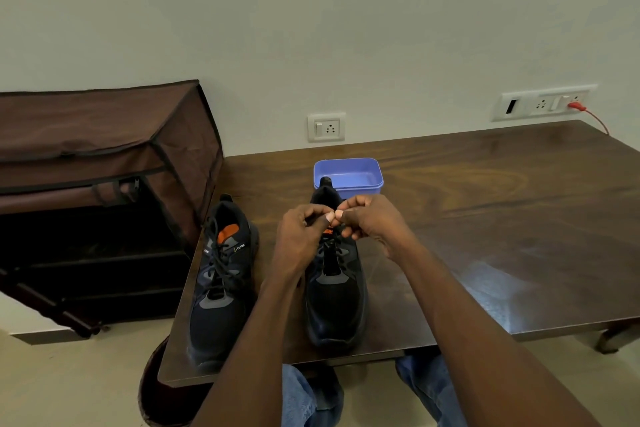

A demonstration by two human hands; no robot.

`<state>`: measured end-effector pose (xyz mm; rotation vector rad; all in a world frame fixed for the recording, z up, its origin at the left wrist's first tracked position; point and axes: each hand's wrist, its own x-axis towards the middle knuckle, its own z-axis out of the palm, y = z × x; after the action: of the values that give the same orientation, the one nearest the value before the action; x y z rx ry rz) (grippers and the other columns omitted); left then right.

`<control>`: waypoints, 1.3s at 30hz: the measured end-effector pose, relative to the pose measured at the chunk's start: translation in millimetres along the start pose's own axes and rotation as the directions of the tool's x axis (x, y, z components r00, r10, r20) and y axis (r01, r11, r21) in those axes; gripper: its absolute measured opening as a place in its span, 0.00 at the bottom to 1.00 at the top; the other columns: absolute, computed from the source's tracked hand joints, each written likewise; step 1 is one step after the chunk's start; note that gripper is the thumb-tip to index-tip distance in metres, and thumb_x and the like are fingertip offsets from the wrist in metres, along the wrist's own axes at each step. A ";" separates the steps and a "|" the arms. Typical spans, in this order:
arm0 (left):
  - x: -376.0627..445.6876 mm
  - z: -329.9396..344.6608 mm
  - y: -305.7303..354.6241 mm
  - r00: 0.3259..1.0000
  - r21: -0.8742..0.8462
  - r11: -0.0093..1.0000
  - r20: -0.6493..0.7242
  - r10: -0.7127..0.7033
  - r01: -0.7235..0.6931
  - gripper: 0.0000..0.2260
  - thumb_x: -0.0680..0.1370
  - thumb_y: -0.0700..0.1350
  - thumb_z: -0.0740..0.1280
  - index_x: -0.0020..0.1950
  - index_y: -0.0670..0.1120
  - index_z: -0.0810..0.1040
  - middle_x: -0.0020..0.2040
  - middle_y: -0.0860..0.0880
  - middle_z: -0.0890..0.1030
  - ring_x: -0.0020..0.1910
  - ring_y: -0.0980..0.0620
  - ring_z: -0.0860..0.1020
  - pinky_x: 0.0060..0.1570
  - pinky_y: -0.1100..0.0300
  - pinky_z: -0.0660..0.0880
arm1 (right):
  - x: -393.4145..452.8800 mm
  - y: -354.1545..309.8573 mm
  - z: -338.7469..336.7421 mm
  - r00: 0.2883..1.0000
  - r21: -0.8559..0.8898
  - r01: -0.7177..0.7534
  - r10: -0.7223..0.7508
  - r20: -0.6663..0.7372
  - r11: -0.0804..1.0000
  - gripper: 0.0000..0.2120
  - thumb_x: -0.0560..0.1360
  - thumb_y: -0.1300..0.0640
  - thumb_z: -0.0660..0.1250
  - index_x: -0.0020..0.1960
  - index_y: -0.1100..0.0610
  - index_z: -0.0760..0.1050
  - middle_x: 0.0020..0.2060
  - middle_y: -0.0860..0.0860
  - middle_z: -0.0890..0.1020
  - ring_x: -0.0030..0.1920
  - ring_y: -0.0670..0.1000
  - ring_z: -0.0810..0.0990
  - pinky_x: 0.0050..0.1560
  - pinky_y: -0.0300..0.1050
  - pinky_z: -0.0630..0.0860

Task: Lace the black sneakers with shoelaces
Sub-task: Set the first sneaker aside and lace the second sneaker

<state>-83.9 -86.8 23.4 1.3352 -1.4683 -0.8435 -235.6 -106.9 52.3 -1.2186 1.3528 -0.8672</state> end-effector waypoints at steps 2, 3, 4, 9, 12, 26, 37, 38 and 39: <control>1.9 2.1 -1.3 1.000 0.034 0.999 0.020 -0.007 0.006 0.06 0.79 0.39 0.68 0.47 0.48 0.83 0.43 0.51 0.85 0.42 0.58 0.82 0.44 0.64 0.76 | 1.2 2.1 0.5 1.000 -0.010 0.003 -0.003 -0.009 1.000 0.05 0.77 0.63 0.70 0.52 0.63 0.79 0.38 0.55 0.85 0.29 0.47 0.78 0.30 0.38 0.73; 2.8 3.6 -1.8 1.000 0.062 0.998 0.026 -0.003 0.001 0.07 0.79 0.39 0.68 0.46 0.48 0.83 0.42 0.52 0.85 0.41 0.60 0.81 0.42 0.65 0.75 | 1.2 2.7 1.0 1.000 -0.010 0.008 -0.008 -0.013 1.000 0.05 0.78 0.63 0.69 0.52 0.63 0.79 0.37 0.54 0.85 0.28 0.46 0.78 0.30 0.38 0.72; 3.9 5.3 -3.1 1.000 0.080 0.997 0.018 0.001 -0.002 0.07 0.79 0.39 0.67 0.45 0.49 0.82 0.41 0.52 0.84 0.41 0.60 0.80 0.41 0.64 0.75 | 1.1 3.1 1.6 1.000 -0.001 0.015 -0.015 -0.019 1.000 0.05 0.78 0.62 0.69 0.52 0.63 0.79 0.36 0.53 0.85 0.28 0.46 0.77 0.29 0.37 0.71; 9.6 10.6 -10.4 0.990 0.496 0.868 -0.110 0.086 -0.020 0.05 0.79 0.43 0.67 0.48 0.50 0.82 0.48 0.55 0.76 0.53 0.51 0.73 0.52 0.52 0.70 | 12.6 7.7 6.3 0.978 -0.096 -0.004 -0.016 -0.207 0.995 0.11 0.82 0.55 0.64 0.47 0.63 0.78 0.41 0.57 0.85 0.32 0.49 0.79 0.34 0.44 0.77; 10.4 14.4 -16.8 0.996 0.623 0.782 -0.076 0.046 0.011 0.05 0.79 0.43 0.67 0.52 0.48 0.82 0.57 0.52 0.68 0.62 0.50 0.63 0.62 0.55 0.60 | 22.4 15.2 3.4 0.954 -0.361 -0.114 0.000 -0.300 0.926 0.07 0.79 0.58 0.64 0.46 0.60 0.78 0.43 0.57 0.84 0.44 0.55 0.82 0.44 0.51 0.79; 15.8 23.9 -20.3 0.986 0.486 0.858 -0.048 -0.163 0.165 0.06 0.81 0.44 0.65 0.54 0.50 0.81 0.69 0.50 0.64 0.69 0.47 0.60 0.69 0.50 0.58 | 22.7 20.6 8.0 0.986 -0.475 -0.153 0.102 -0.131 0.867 0.12 0.75 0.62 0.69 0.35 0.55 0.71 0.37 0.52 0.78 0.38 0.50 0.75 0.38 0.43 0.71; 18.9 32.8 -18.7 0.955 0.294 0.910 -0.032 -0.296 0.292 0.08 0.82 0.46 0.62 0.43 0.51 0.74 0.67 0.54 0.65 0.67 0.50 0.60 0.70 0.47 0.63 | 17.5 19.8 11.8 0.984 -0.514 -0.145 0.070 -0.163 0.846 0.01 0.73 0.62 0.70 0.44 0.57 0.78 0.43 0.53 0.83 0.46 0.53 0.81 0.40 0.45 0.75; 19.0 33.8 -17.3 0.954 0.291 0.910 -0.038 -0.297 0.295 0.08 0.82 0.46 0.62 0.43 0.52 0.73 0.68 0.53 0.65 0.68 0.49 0.60 0.70 0.46 0.63 | 17.4 19.7 11.9 0.984 -0.516 -0.147 0.070 -0.165 0.844 0.01 0.73 0.62 0.70 0.44 0.57 0.78 0.43 0.53 0.83 0.46 0.52 0.81 0.39 0.44 0.74; 18.6 33.9 -16.7 0.953 0.277 0.913 -0.048 -0.299 0.300 0.08 0.82 0.46 0.63 0.42 0.54 0.71 0.68 0.53 0.66 0.69 0.49 0.60 0.70 0.45 0.63 | 17.4 19.6 12.2 0.984 -0.517 -0.148 0.071 -0.166 0.843 0.02 0.73 0.62 0.70 0.43 0.57 0.78 0.43 0.53 0.82 0.45 0.52 0.81 0.37 0.43 0.72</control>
<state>-109.6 -111.3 0.8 1.8103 -1.4393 -0.8432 -225.8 -117.9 27.4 -1.4954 1.8374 -0.5118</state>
